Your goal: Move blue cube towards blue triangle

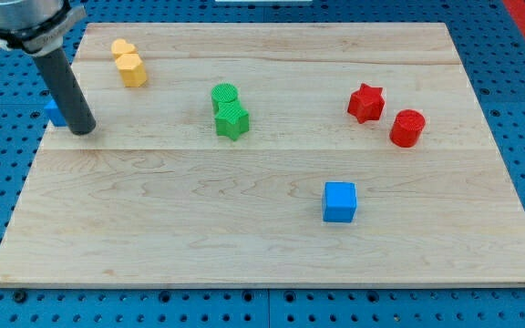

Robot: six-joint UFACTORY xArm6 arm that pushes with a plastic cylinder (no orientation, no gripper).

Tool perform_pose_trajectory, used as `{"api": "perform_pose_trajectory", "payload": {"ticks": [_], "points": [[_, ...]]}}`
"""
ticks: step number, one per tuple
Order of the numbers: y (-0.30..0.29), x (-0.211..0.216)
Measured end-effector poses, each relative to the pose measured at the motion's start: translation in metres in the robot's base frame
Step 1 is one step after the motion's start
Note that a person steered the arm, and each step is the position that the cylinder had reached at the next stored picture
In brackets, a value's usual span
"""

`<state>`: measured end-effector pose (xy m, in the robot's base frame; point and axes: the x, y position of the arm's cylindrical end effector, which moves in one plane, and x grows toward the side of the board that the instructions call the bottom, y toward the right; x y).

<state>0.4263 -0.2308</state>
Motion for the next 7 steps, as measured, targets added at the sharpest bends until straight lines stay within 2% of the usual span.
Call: {"api": "perform_pose_trajectory", "payload": {"ticks": [1, 3, 4, 5, 6, 7], "points": [[-0.074, 0.012], [-0.074, 0.004], [-0.071, -0.070], [-0.066, -0.109], [-0.060, -0.072], [-0.049, -0.055]]}}
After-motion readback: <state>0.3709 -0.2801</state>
